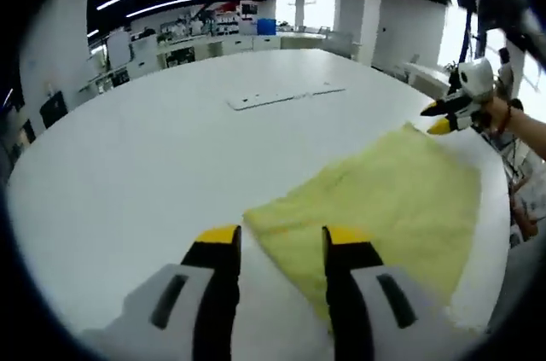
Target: Fold the garment on the visible template until the final outline fits inside the template.
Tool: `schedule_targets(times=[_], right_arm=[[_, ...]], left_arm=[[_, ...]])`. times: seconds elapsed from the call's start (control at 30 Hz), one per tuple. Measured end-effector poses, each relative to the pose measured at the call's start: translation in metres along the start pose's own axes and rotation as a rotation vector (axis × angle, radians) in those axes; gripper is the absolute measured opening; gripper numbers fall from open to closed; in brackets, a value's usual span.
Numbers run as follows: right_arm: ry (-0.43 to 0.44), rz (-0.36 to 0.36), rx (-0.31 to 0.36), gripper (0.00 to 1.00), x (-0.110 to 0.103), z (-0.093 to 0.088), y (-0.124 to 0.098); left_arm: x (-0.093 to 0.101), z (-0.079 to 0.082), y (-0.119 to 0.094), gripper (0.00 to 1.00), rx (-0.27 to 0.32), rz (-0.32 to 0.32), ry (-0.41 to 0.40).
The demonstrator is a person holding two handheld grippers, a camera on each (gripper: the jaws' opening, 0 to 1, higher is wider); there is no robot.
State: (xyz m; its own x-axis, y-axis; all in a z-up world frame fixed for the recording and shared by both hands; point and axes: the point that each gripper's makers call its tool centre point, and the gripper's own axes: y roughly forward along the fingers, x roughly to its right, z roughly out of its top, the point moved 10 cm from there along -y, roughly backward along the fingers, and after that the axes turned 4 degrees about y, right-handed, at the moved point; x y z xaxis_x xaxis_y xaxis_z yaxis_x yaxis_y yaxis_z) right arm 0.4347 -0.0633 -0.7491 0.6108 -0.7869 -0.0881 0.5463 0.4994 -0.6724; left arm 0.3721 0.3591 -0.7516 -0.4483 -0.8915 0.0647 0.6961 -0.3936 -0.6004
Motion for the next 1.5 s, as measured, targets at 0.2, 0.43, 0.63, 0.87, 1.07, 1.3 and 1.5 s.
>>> schedule_targets(times=[0.2,0.43,0.63,0.87,1.07,1.3,1.5], right_arm=[[0.101,0.113,0.015,0.67,-0.014,-0.009,-0.020],[0.091,0.144,-0.030,0.79,-0.027,-0.032,-0.046],[0.087,0.180,-0.064,0.78,-0.041,-0.051,-0.066],[0.175,0.216,-0.023,0.60,-0.044,-0.068,-0.077],[0.171,0.212,-0.028,0.51,-0.048,-0.085,-0.081],[0.204,0.211,-0.038,0.32,-0.050,-0.105,-0.085],[0.227,0.211,-0.026,0.17,-0.054,-0.113,-0.088]], left_arm=[[0.010,-0.016,-0.023,0.59,0.020,-0.062,-0.050],[0.019,-0.038,-0.051,0.74,0.031,-0.105,-0.067],[0.030,-0.051,-0.068,0.72,0.038,-0.132,-0.053],[0.042,-0.069,-0.084,0.43,0.056,-0.172,-0.054],[0.052,-0.081,-0.088,0.24,0.046,-0.205,-0.081],[0.058,-0.094,-0.089,0.16,0.006,-0.196,-0.119],[0.062,-0.103,-0.086,0.09,-0.029,-0.210,-0.136]])
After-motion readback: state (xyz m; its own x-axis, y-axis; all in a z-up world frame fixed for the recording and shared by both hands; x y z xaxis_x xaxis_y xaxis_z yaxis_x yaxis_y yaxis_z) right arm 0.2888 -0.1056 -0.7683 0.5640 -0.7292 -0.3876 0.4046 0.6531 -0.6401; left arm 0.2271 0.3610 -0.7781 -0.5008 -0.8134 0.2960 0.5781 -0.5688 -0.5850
